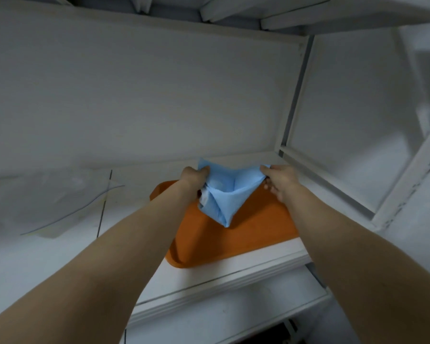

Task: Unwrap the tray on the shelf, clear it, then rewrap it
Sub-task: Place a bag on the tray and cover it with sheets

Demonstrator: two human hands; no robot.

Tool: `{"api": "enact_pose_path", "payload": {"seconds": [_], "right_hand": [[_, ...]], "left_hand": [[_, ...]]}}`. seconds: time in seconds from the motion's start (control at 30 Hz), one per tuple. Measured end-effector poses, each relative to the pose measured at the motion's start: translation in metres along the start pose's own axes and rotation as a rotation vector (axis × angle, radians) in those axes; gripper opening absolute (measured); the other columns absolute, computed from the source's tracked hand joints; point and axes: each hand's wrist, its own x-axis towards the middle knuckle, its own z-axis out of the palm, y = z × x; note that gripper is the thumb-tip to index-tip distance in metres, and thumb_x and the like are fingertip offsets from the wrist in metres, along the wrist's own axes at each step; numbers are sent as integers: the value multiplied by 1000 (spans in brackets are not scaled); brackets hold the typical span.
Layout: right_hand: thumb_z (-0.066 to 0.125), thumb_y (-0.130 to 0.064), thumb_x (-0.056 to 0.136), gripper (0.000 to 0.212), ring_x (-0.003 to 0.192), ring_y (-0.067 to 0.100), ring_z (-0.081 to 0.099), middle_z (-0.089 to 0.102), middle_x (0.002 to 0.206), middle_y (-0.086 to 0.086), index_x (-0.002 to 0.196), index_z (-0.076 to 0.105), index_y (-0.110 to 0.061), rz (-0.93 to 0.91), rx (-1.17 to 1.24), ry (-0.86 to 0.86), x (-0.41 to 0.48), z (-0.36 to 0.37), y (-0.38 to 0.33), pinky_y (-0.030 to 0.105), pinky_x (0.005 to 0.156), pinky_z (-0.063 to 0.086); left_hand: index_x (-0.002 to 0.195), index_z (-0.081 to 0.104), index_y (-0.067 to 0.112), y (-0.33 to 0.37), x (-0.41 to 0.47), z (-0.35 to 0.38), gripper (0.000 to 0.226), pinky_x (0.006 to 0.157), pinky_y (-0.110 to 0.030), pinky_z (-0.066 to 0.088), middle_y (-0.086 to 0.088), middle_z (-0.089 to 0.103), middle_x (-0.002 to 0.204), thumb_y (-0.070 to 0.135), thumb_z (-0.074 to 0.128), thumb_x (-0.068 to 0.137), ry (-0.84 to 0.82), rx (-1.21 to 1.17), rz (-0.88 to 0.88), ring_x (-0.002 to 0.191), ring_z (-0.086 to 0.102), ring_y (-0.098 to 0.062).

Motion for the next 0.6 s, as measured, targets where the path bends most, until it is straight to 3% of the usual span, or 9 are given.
{"api": "enact_pose_path", "payload": {"seconds": [0.07, 0.13, 0.2, 0.23, 0.33, 0.4, 0.43, 0.5, 0.6], "right_hand": [[63, -6, 89, 24, 27, 8, 43, 47, 59, 10, 67, 53, -5, 39, 23, -17, 2, 2, 2, 13, 30, 36], [66, -6, 87, 24, 31, 9, 46, 48, 61, 10, 66, 52, -7, 77, 45, -16, 4, 2, 3, 14, 31, 38], [70, -7, 84, 24, 40, 13, 48, 51, 62, 10, 66, 53, -7, 100, 76, -25, 5, 1, 4, 15, 32, 39], [72, -9, 82, 25, 45, 15, 48, 52, 63, 10, 65, 53, -7, 101, 87, -27, 5, 1, 4, 17, 34, 40], [76, -12, 79, 27, 53, 20, 53, 57, 66, 11, 64, 54, -6, 97, 111, -49, 9, -2, 1, 27, 48, 48], [78, -13, 76, 23, 65, 27, 62, 65, 79, 18, 70, 59, -1, 96, 136, -65, 13, -5, -3, 38, 66, 57], [80, -14, 74, 23, 70, 30, 65, 68, 87, 23, 74, 62, 2, 91, 149, -72, 15, -6, -5, 43, 72, 59], [81, -16, 73, 30, 70, 30, 67, 68, 94, 25, 85, 65, 7, 85, 165, -89, 20, -10, -10, 40, 72, 59], [80, -19, 74, 31, 74, 27, 66, 68, 89, 19, 86, 64, 5, 72, 163, -92, 25, -15, -18, 39, 78, 57]], "left_hand": [[126, 45, -9, -3, 1, 3, 48, 82, -40, 49, -22, 57, 118, 22, 56, 92, -17, 61, -38, 108, 58, -37], [134, 41, -2, -2, 1, 8, 55, 91, -37, 44, -20, 49, 132, 28, 57, 91, 23, 270, -8, 121, 50, -36], [135, 47, 12, 5, -7, 12, 55, 99, -35, 41, -14, 46, 137, 37, 57, 87, 140, 474, 112, 124, 47, -32], [129, 55, 17, 10, -8, 16, 49, 99, -35, 42, -11, 51, 134, 38, 58, 85, 127, 442, 182, 120, 51, -29], [99, 70, 12, 24, -22, 30, 36, 83, -31, 50, -7, 68, 107, 42, 69, 80, -311, 225, 187, 93, 64, -20], [96, 73, 10, 30, -29, 37, 46, 80, -27, 53, -5, 73, 101, 51, 72, 74, -512, 327, 168, 89, 68, -17], [98, 73, 10, 32, -29, 41, 50, 83, -28, 54, -5, 73, 102, 54, 72, 73, -517, 340, 169, 91, 68, -17], [100, 71, 8, 37, -25, 49, 50, 90, -32, 53, -6, 72, 104, 52, 71, 74, -428, 301, 176, 93, 67, -18], [102, 71, 7, 45, -20, 54, 33, 88, -33, 51, -7, 68, 106, 30, 74, 78, -403, 405, 181, 97, 62, -21]]}}
